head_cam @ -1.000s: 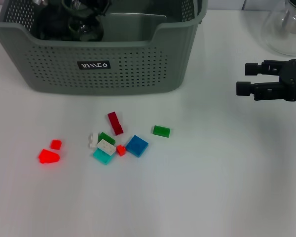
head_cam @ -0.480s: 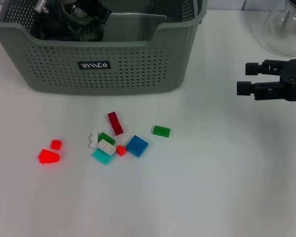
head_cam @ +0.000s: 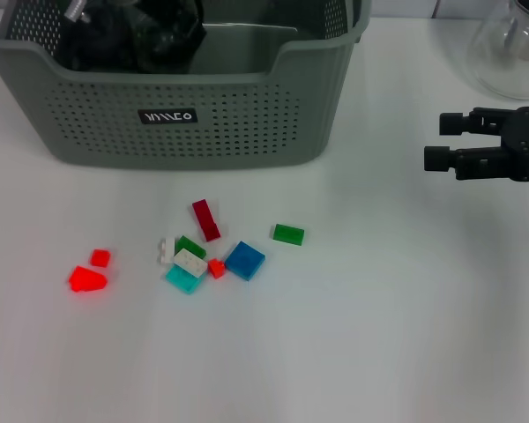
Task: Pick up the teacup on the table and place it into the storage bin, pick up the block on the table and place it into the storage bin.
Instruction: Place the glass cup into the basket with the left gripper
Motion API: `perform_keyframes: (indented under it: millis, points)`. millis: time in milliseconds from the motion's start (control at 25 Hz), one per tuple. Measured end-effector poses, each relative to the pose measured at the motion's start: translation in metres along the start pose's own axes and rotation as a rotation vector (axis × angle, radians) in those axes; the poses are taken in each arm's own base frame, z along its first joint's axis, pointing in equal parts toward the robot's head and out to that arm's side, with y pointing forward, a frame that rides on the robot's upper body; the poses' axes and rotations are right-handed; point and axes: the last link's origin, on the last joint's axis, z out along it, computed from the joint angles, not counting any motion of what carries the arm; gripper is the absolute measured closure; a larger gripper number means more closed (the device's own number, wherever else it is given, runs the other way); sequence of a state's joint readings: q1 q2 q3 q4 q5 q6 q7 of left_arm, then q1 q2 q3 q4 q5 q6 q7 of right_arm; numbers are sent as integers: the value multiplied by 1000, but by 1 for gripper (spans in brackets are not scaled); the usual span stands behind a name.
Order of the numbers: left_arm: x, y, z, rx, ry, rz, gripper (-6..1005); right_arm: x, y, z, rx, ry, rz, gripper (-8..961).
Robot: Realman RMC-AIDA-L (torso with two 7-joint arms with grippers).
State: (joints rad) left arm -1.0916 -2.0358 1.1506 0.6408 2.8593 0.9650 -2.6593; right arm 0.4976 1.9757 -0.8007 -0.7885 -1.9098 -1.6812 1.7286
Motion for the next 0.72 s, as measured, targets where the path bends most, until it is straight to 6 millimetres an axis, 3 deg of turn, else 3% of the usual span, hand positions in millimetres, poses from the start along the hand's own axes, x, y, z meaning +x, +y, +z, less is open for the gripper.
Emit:
perform_keyframes:
  millis: [160, 320, 600, 720]
  points:
    - [4, -4, -7, 8, 23, -3, 585, 0, 0, 0, 0, 0, -1, 26]
    - [9, -10, -30, 18, 79, -13, 521, 0, 0, -1, 2, 1, -1, 26]
    - [15, -25, -98, 50, 232, -53, 353, 0, -1, -3, 5, 2, -9, 25]
    - [8, -21, -127, 4, 326, -62, 339, 0, -1, -3, 7, 1, -12, 25]
